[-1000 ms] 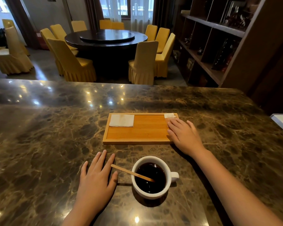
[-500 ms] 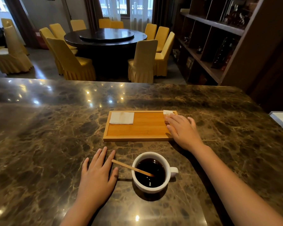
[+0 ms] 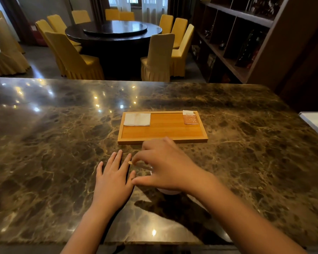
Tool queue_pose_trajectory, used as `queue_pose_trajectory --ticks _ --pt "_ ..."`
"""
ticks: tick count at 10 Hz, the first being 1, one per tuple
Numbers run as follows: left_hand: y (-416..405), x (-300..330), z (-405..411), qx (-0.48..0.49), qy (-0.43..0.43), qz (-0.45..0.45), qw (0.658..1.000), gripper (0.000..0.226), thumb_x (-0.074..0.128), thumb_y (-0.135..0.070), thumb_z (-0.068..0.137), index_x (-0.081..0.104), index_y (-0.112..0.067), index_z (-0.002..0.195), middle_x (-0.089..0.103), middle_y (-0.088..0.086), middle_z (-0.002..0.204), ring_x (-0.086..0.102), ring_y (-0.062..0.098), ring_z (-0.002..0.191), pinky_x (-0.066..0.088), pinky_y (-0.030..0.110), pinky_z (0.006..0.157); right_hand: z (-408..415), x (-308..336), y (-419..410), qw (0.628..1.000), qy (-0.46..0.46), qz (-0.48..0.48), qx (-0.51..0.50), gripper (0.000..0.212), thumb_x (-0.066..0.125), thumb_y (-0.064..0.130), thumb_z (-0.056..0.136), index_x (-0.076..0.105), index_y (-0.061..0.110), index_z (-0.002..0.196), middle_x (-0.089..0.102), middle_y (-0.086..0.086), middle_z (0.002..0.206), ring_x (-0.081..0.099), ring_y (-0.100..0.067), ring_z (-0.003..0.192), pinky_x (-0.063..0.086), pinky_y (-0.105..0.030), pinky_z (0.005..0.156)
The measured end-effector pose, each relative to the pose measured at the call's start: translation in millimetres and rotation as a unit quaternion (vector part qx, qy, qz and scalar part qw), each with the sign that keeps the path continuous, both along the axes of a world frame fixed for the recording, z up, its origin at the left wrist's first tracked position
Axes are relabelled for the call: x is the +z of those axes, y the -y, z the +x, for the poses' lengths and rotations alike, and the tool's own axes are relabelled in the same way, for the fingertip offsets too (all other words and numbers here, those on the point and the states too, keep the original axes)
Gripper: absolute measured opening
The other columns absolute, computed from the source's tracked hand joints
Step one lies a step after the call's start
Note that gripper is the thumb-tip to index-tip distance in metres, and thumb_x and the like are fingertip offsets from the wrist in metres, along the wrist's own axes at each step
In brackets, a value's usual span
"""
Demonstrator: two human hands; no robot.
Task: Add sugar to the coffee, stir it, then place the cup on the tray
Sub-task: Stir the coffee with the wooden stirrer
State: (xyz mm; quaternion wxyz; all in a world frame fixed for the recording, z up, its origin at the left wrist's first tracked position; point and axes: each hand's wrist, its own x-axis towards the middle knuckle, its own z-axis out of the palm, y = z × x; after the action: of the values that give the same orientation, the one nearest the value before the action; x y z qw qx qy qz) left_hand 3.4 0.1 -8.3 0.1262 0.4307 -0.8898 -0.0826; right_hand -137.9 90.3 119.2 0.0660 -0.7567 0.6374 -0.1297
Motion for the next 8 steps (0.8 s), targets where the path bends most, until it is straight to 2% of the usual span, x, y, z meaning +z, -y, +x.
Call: queue_pose_trajectory --ticks 1,2,4,5,6,7,8 --pt "0.1 -0.3 -0.5 -0.002 0.000 0.007 1.000 0.056 0.022 -0.045 0.088 0.017 -0.025 0.140 0.009 0.005 0.152 -0.002 0.016 0.137 0.001 0.049 0.111 7.8 -5.2 5.7 1.000 -0.027 -0.001 -0.006 0.032 0.058 0.045 0.083 0.065 0.020 0.102 0.054 0.004 0.087 0.047 -0.013 0.088 0.023 -0.032 0.080" --pt "-0.4 2.0 -1.4 -0.002 0.001 0.014 1.000 0.054 0.032 -0.035 0.091 0.014 -0.024 0.141 0.005 0.005 0.153 -0.005 0.016 0.138 -0.001 0.048 0.111 14.9 -11.2 11.3 0.998 -0.062 -0.010 -0.015 0.025 0.057 0.039 0.085 0.065 0.018 0.097 0.061 0.001 0.090 0.053 -0.018 0.089 0.027 -0.036 0.084" --pt "-0.4 3.3 -0.9 0.001 -0.024 0.001 1.000 0.050 0.028 -0.041 0.092 0.024 -0.024 0.139 0.015 0.007 0.151 0.004 0.017 0.138 0.002 0.048 0.110 10.2 -10.8 8.2 0.998 -0.056 -0.014 -0.021 0.018 0.050 0.028 0.092 0.065 0.018 0.093 0.061 -0.002 0.095 0.053 -0.020 0.089 0.032 -0.037 0.087" --pt "-0.9 3.6 -0.9 0.003 -0.028 0.003 1.000 0.051 0.029 -0.042 0.092 0.023 -0.025 0.140 0.017 0.006 0.151 0.005 0.017 0.138 0.004 0.048 0.110 -1.7 -9.4 0.7 0.997 0.019 -0.040 -0.064 0.018 0.053 0.029 0.091 0.067 0.017 0.095 0.061 -0.001 0.095 0.053 -0.020 0.089 0.040 -0.036 0.085" --pt "-1.2 4.0 -1.7 0.006 -0.029 0.003 1.000 0.051 0.029 -0.043 0.093 0.022 -0.027 0.140 0.017 0.005 0.151 0.006 0.017 0.138 0.005 0.048 0.111 -33.7 -8.5 -15.9 0.972 0.171 -0.074 -0.146 0.009 0.060 0.025 0.087 0.066 0.023 0.081 0.058 0.002 0.088 0.054 -0.017 0.085 0.045 -0.030 0.075" --pt "-1.3 4.4 -2.3 0.005 -0.029 0.009 1.000 0.051 0.031 -0.042 0.093 0.021 -0.027 0.140 0.015 0.004 0.152 0.004 0.016 0.138 0.004 0.048 0.112 -55.2 -12.4 -28.0 0.954 0.223 -0.098 -0.176 0.020 0.062 0.018 0.086 0.060 0.027 0.069 0.063 -0.002 0.085 0.057 -0.014 0.079 0.044 -0.025 0.071" --pt "-1.3 5.4 -1.7 0.004 -0.032 0.013 0.999 0.051 0.031 -0.042 0.093 0.020 -0.027 0.141 0.014 0.004 0.152 0.003 0.016 0.138 0.003 0.047 0.112 -72.7 -18.8 -44.4 0.925 0.290 -0.101 -0.224 0.011 0.061 0.013 0.087 0.069 0.021 0.083 0.067 0.000 0.086 0.062 -0.006 0.074 0.046 -0.013 0.067"
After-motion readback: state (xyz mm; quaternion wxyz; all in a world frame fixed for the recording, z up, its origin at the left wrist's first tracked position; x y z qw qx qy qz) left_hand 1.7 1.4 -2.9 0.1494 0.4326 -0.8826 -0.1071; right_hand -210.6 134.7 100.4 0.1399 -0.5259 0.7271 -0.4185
